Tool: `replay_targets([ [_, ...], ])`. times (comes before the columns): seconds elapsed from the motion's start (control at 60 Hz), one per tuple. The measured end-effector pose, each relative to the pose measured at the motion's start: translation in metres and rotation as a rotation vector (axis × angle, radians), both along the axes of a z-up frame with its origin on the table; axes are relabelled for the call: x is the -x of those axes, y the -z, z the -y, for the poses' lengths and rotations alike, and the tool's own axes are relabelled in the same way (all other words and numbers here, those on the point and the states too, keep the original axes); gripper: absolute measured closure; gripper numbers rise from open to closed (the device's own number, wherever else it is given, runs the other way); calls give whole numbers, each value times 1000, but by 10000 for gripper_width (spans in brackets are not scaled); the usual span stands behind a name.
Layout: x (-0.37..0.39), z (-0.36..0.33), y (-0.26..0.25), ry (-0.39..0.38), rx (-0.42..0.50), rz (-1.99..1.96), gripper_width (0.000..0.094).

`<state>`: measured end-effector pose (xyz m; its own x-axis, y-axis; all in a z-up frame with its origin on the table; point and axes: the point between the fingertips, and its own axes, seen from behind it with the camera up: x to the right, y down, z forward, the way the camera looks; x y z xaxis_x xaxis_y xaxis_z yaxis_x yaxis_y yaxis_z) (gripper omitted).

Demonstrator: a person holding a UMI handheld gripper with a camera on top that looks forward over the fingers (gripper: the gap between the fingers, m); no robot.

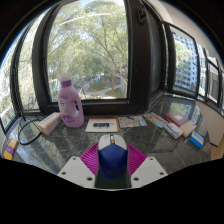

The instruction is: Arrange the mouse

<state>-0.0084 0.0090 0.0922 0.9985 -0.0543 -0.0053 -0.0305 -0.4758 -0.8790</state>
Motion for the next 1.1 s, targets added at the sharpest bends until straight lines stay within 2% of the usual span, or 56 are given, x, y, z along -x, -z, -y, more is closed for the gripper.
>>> replay_targets([
  [0.067,-15,7,47,16,78,9,581],
  [0.133,-22,14,74,16,138,4,539],
  [0.35,-20,23,105,-25,205,-2,401],
  [0.383,-20,23,102,-28,203,6,346],
  [0.45,-18,30,90,-34,194,14,80],
  [0.467,-17,32,86,-34,190,15,71],
  [0.5,-20,36,75,-25,178,19,99],
  [0.567,-20,48,52,-13,144,31,69],
  [0.833,-8,130,-38,29,30,64,81],
  [1.1,17,215,-70,27,-10,108,80],
])
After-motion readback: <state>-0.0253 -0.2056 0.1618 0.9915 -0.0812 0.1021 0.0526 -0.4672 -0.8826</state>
